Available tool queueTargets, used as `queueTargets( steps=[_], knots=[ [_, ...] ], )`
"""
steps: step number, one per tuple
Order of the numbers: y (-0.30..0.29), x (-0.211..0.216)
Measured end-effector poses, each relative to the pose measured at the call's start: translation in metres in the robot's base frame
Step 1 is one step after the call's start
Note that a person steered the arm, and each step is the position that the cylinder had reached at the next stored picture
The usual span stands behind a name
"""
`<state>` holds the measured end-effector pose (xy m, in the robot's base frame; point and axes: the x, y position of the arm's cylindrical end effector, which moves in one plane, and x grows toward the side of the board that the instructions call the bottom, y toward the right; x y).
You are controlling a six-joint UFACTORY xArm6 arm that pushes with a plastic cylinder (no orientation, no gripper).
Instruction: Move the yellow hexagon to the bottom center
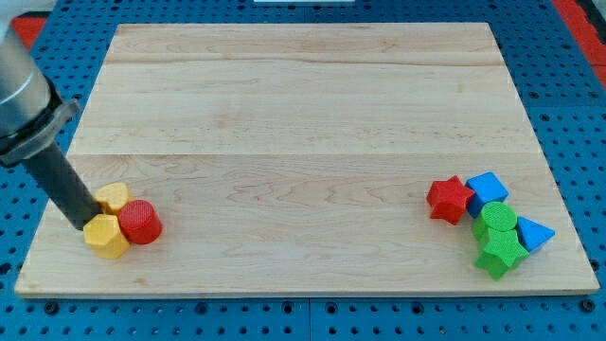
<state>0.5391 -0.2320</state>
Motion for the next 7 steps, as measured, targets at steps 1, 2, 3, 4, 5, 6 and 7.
queueTargets(
  steps=[1,2,3,4,5,6,7],
  knots=[
    [0.020,0.003],
    [0.013,0.008],
    [-0.020,0.013],
    [-0.033,0.025],
    [-0.032,0.029],
    [-0.014,0.029],
    [-0.001,0.029]
  ],
)
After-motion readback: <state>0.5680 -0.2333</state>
